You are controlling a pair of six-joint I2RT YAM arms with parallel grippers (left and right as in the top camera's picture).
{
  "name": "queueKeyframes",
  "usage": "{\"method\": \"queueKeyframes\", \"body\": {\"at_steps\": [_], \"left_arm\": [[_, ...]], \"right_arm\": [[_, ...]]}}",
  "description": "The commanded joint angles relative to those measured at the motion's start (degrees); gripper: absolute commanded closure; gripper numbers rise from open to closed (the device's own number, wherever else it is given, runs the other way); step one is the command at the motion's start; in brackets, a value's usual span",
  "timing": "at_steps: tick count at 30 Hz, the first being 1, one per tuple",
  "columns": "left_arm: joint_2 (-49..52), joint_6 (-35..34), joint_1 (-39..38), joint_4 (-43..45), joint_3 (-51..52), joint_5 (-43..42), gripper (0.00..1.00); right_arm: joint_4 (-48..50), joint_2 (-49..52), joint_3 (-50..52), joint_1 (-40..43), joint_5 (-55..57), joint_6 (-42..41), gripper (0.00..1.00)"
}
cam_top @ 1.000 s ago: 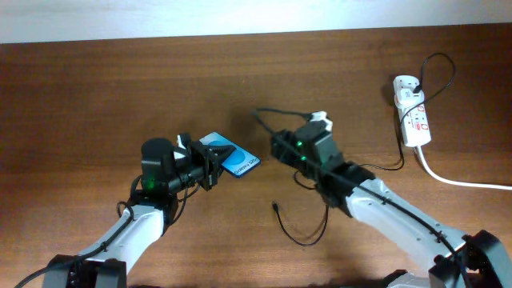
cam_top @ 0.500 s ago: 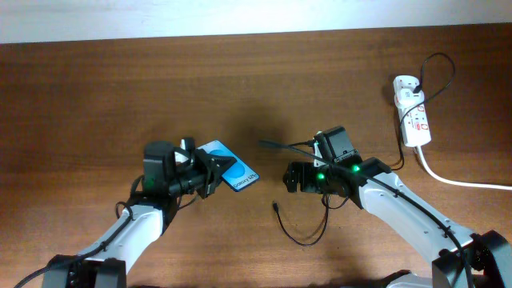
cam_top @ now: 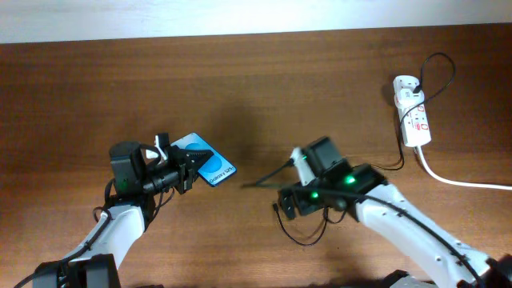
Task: Plug charger to phone and switch on socket
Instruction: 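Grasp the black USB-C cable end with the right gripper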
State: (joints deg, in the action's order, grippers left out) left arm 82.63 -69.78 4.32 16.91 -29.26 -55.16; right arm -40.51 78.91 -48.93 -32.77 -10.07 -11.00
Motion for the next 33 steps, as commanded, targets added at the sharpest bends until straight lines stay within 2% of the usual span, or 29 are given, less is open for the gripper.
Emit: {"method": "queueKeyframes", "body": {"at_steps": [1,5,8,12,14,17,19,23,28,29,33], "left_arm": [[-0.2,1.3,0.7,0.5,-1.8,-3.6,1.0],[-0.2,2.1,5.0,0.5,-1.8,-8.0,1.0],[-0.2,5.0,10.1,0.5,-1.8,-12.0,1.0],[-0.2,5.2,11.0,0.3,-1.8,-11.9,1.0],[-0.2,5.2,11.0,0.3,-1.8,-11.9,1.0],[-0.2,5.2,11.0,0.3,-1.8,-11.4,1.0],[-0.2,5.2,11.0,0.3,-1.8,-11.5,1.0],[-0.2,5.2,11.0,0.3,-1.8,-11.5,1.0],[-0.2,5.3,11.0,0.3,-1.8,-11.6,1.0],[-0.2,6.2,11.0,0.3,-1.8,-11.7,1.0],[-0.2,9.3,11.0,0.3,-1.8,-14.1,1.0]], "right_arm": [[0.0,4.3,-0.6,-8.0,11.1,1.1,0.02],[2.4,9.9,-0.6,-13.4,14.0,1.1,0.02],[2.9,12.7,-0.6,-13.5,13.9,1.1,0.18],[3.9,14.6,-0.6,-14.1,13.1,1.0,0.32],[4.0,14.8,-0.6,-16.0,12.2,0.9,0.34],[7.1,15.8,-0.5,-19.1,12.9,0.8,0.44],[7.1,17.1,-0.5,-19.3,16.3,-2.0,0.48],[7.1,18.3,-0.5,-19.3,16.7,-1.9,0.59],[7.1,18.3,-0.5,-19.3,16.8,-1.9,0.92],[7.0,18.3,-0.5,-19.3,16.8,-1.9,0.96],[3.6,17.3,-2.4,-19.2,16.4,-3.0,0.96]]}}
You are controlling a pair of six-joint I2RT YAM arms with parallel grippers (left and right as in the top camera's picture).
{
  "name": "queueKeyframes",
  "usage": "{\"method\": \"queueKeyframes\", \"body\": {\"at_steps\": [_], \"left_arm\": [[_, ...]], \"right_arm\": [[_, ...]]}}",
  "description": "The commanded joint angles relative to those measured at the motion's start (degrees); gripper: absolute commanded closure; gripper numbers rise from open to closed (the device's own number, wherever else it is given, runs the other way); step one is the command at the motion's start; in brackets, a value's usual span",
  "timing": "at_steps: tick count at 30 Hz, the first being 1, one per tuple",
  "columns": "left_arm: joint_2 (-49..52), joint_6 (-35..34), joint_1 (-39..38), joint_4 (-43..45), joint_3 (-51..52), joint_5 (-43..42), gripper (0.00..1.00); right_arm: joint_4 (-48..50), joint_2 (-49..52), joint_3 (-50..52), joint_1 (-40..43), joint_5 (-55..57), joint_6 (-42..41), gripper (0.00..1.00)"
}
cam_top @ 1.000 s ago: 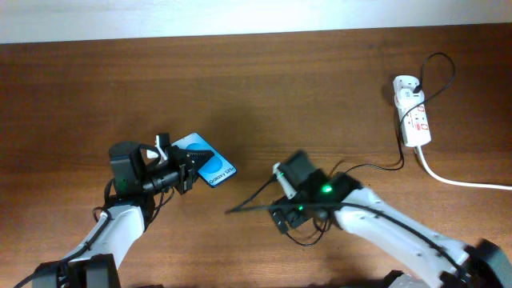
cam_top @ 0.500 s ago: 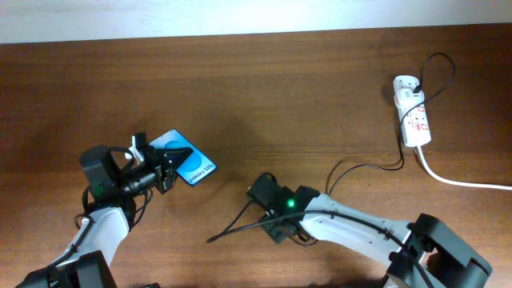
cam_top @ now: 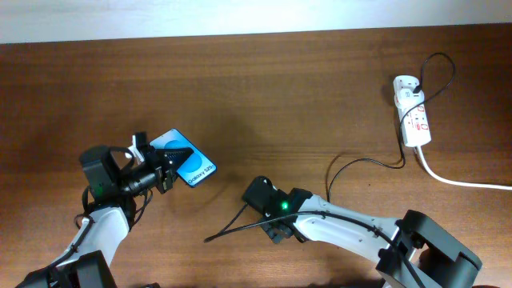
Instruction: Plug charger to phone and switch on socket
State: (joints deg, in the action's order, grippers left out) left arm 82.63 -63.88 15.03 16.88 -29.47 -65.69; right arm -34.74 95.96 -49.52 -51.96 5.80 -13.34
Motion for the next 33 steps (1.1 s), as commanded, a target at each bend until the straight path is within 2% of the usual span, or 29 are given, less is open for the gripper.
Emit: {"method": "queueKeyframes", "body": {"at_steps": [1,5,9,18,25,28,31,33], "left_arm": [[-0.2,4.2,0.3,0.3,-1.6,-3.9,1.0],[-0.2,4.7,0.3,0.4,-1.6,-3.7,1.0],[-0.2,4.6,0.2,3.7,-1.6,-3.6,1.0],[-0.2,4.2,-3.6,10.6,-1.6,-3.4,1.0],[-0.2,-1.9,-3.9,11.2,-1.6,-3.5,1.0],[-0.3,-4.1,-4.1,16.7,-1.6,-3.5,1.0],[-0.3,-6.2,-5.7,27.8,-1.6,-2.4,1.0],[-0.3,-6.4,-6.4,29.4,-1.6,-1.1,1.0]], "right_arm": [[-3.8,-0.7,-3.3,0.0,-0.2,-0.6,0.96],[-8.1,-9.6,-11.1,0.0,-7.5,-0.6,0.96],[-4.5,-18.9,-12.3,0.0,-16.1,-0.4,0.96],[2.3,-17.5,-12.3,-0.2,-20.5,-0.5,0.96],[6.3,-16.0,-12.3,-0.2,-20.9,-0.5,0.96],[6.3,-15.8,-12.3,-0.2,-21.0,-0.7,0.96],[6.6,-15.7,-12.3,-0.2,-22.1,-0.7,0.96],[6.7,-15.7,-12.3,-0.2,-22.1,-0.7,0.96]]}}
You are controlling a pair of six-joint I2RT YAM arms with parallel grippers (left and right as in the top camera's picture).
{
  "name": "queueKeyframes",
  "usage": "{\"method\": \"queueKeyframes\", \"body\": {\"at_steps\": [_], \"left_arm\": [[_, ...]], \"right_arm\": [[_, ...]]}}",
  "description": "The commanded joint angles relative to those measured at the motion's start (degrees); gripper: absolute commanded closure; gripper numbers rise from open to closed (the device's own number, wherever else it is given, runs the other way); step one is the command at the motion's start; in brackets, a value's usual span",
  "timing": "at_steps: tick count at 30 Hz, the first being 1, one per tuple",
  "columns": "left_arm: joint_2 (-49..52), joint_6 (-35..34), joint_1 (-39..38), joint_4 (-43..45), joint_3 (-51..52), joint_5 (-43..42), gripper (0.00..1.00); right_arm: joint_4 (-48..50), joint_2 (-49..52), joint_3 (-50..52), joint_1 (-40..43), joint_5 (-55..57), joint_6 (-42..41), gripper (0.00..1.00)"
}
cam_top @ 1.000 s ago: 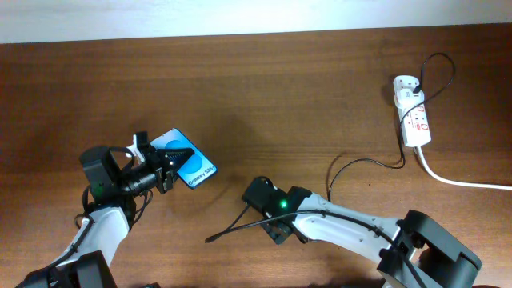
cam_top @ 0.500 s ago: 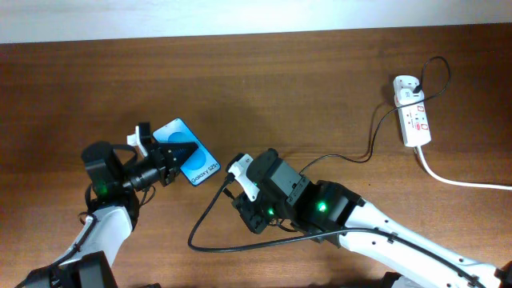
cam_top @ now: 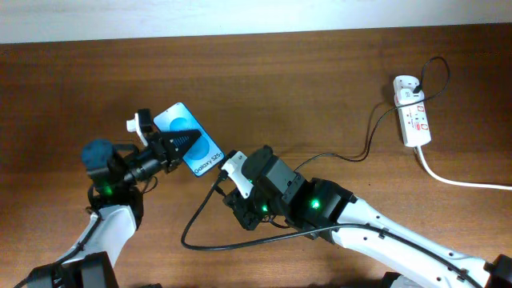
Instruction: Plug charger to phone and switch on socket
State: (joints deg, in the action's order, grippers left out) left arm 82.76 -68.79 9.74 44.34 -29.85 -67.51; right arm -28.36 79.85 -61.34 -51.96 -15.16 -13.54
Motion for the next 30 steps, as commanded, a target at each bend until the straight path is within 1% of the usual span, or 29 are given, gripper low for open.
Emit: {"method": "queueKeyframes", "body": {"at_steps": [1,12,15,19,24,27,30], "left_arm": [[-0.4,-1.5,-1.4,1.9,-1.2,0.9,1.0],[-0.4,-1.6,-1.5,1.9,-1.2,0.7,1.0],[-0.4,-2.6,-1.5,1.9,-1.2,0.6,1.0],[-0.4,-2.6,-1.5,1.9,-1.2,-1.4,1.0],[-0.4,-2.6,-1.5,1.9,-1.2,-2.2,1.0],[-0.4,-2.6,-1.5,1.9,-1.2,-2.2,1.0],[-0.4,-2.6,-1.5,1.9,-1.2,-2.2,1.0]], "right_arm": [[0.3,0.4,-0.4,-0.2,-1.2,-0.5,0.96],[0.3,0.4,-0.4,-0.1,-1.1,-0.9,0.96],[0.3,0.4,-0.4,-0.1,-1.2,-5.9,0.96],[0.3,0.4,-0.4,-0.1,-1.6,-9.7,0.96],[2.3,0.4,-0.4,0.0,-1.9,-9.7,0.96],[3.8,0.4,-0.4,0.0,2.9,-9.8,0.96],[3.5,0.4,-0.4,0.8,3.2,-14.3,0.96]]}}
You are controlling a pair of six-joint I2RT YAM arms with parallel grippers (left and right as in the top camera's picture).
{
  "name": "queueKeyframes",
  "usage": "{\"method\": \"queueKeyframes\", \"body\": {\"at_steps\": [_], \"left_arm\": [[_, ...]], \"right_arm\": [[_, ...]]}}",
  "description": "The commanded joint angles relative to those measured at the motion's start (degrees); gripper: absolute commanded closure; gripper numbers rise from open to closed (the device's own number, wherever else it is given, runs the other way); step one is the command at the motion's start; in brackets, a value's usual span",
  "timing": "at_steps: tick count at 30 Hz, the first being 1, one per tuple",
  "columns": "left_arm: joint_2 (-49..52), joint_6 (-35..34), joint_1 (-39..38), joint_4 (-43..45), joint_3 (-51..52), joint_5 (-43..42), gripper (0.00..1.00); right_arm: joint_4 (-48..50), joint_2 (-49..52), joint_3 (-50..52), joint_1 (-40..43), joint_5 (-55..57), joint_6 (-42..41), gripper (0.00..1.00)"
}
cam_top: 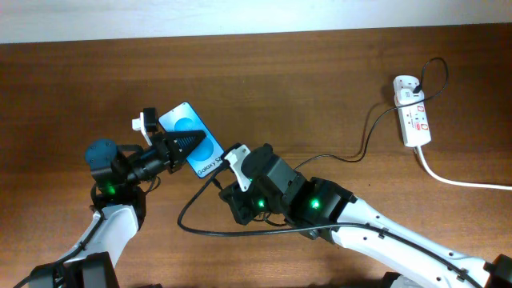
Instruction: Plug charger to phone and switch on socket
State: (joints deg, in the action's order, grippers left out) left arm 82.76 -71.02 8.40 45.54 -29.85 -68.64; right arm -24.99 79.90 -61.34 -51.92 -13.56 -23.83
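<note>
A phone (186, 128) with a blue screen is tilted up off the table, and my left gripper (186, 142) is shut on it from the left, its dark fingers across the screen. My right gripper (227, 166) sits right at the phone's lower right end, with its white fingertip (234, 152) beside the phone's corner. It is shut on the end of the black charger cable (196, 230). The plug tip and the phone's port are hidden by the fingers. The cable loops under the right arm and runs to the white power strip (414, 120) at the far right.
The power strip's thick white lead (456, 181) runs off the right edge. The brown wooden table (304, 88) meets a pale wall at the back. My right arm (360, 220) stretches across the front centre, over part of the cable loop.
The phone has shifted slightly right and down toward my right gripper. The right gripper has moved a little up and left, and now stands against the phone's lower end. The cable loop has shifted left.
At first my left gripper held the phone low over the table and my right held the cable at centre. Then the right arm was further left, with the cable end pointing left. Later the phone was raised and tilted, the right gripper close beside it; now they meet.
</note>
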Motion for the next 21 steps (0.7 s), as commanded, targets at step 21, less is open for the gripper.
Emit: {"method": "queueKeyframes", "body": {"at_steps": [21], "left_arm": [[-0.4,-7.4,-0.2,0.7,-1.2,-0.2,1.0]], "right_arm": [[-0.3,0.4,-0.4,2.5,-1.4,-5.6,0.96]]}}
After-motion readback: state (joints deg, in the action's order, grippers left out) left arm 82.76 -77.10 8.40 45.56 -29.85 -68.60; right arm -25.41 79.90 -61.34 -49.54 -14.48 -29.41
